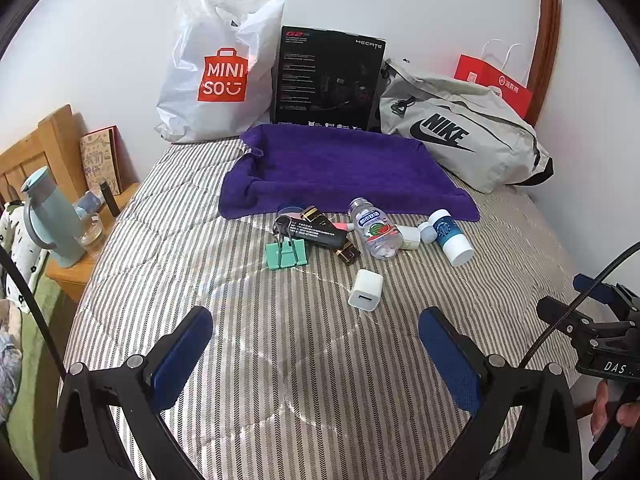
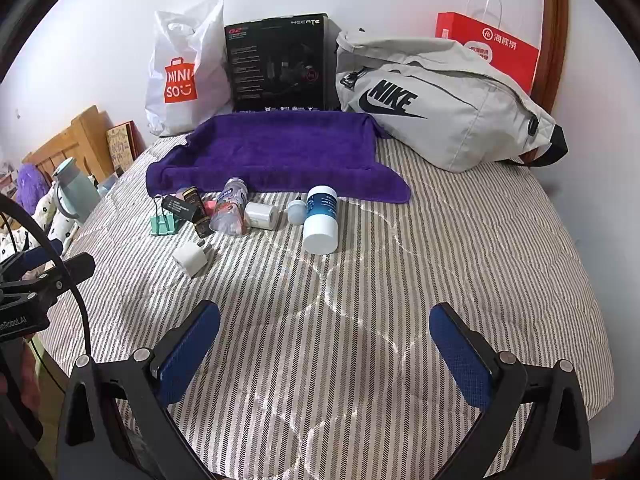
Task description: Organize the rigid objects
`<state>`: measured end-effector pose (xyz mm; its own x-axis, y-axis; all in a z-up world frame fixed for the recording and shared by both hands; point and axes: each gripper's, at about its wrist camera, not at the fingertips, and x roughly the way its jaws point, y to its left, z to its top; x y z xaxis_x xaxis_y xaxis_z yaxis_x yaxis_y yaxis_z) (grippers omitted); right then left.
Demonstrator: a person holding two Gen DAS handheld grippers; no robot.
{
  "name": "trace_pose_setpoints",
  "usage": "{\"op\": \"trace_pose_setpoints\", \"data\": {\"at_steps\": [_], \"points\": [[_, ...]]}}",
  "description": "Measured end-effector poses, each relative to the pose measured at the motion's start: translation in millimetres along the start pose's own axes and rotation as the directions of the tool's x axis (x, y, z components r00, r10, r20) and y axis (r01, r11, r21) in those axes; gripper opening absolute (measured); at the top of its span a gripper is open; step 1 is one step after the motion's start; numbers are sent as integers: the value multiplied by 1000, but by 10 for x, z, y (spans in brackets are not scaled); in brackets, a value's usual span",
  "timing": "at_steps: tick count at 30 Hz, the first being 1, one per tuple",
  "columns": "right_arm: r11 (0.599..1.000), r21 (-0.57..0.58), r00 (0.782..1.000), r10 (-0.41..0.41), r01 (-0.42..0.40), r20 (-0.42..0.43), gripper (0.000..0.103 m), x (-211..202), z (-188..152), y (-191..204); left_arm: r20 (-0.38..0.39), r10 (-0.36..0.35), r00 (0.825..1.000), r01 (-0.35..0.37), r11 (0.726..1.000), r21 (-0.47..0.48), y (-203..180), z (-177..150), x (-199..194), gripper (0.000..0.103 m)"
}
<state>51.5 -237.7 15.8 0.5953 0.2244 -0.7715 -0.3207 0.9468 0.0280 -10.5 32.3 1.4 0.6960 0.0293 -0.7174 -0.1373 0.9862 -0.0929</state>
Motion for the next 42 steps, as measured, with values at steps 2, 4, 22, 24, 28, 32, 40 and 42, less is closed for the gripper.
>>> {"op": "trace_pose_setpoints", "data": {"at_steps": [2,4,22,24,28,32,40,42], "points": [[1000,0,1000,-4,4,-3,103,6,-1,3,0,3,1000,-3,1000,-1,2,-5,1,103],[1000,-1,1000,-4,4,-6,103,12,-10,10,-1,2,1000,-2,1000,-7,25,-2,4,103],[1000,-6,1000,-6,6,-10,103,13,-20,28,5,0,1000,0,1000,-7,25,34,4,103],[1000,-4,1000,-8,8,-11,103,14,-20,22,5,2,1000,-2,1000,-6,25,37,3,103],[1000,-3,1000,-11,11,-12,103,22,-9,18,8,3,1000,-3,1000,-12,35,44,-2,103],[1000,-2,1000,-12,12,-11,103,24,-6,13,8,2,1000,-2,1000,-10,38,43,0,103],[1000,-4,1000,-16,16,-14,103,28,-10,16,6,3,1000,-3,1000,-8,30,36,9,103],[1000,-4,1000,-16,15,-17,103,34,-10,15,6,2,1000,-2,1000,-9,29,37,9,103]]}}
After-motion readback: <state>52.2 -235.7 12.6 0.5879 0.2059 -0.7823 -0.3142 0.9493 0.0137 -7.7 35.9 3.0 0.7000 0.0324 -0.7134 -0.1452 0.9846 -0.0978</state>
